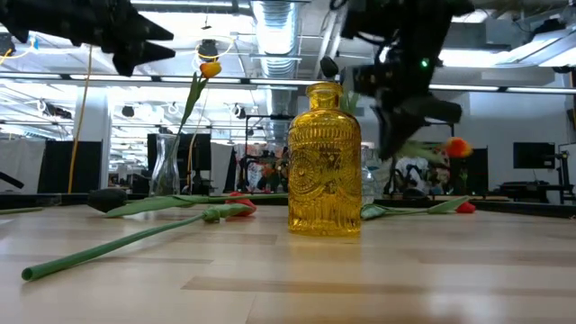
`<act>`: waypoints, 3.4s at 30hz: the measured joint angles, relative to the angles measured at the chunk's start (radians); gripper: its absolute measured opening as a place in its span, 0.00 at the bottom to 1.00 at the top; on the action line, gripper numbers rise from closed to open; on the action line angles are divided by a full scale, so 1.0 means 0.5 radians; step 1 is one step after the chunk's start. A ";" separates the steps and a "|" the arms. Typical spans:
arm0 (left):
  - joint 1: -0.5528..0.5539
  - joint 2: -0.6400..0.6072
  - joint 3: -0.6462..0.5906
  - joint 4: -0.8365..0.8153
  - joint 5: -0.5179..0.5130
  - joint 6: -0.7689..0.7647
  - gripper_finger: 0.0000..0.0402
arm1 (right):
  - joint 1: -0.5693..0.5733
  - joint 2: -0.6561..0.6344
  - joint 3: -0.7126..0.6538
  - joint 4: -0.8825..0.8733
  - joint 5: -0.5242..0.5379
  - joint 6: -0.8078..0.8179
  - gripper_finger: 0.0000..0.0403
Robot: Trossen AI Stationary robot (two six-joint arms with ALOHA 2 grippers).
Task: Sort flowers into vase by color
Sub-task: Put the right yellow flower into the left transparent vase
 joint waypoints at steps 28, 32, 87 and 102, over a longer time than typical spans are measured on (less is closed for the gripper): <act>-0.705 0.909 0.002 0.928 -0.228 -0.202 0.53 | 0.026 -0.002 0.215 0.944 0.486 -1.618 0.13; -0.727 1.037 0.002 1.044 -0.230 -0.277 0.53 | 0.037 -0.002 0.215 1.068 0.485 -1.740 0.13; -0.920 1.939 0.401 1.429 -0.112 -0.901 0.09 | 0.314 -0.003 0.215 1.339 0.462 -1.923 0.13; -0.921 1.938 0.401 1.437 -0.110 -0.846 0.02 | 0.313 -0.003 0.215 1.365 0.454 -1.915 0.34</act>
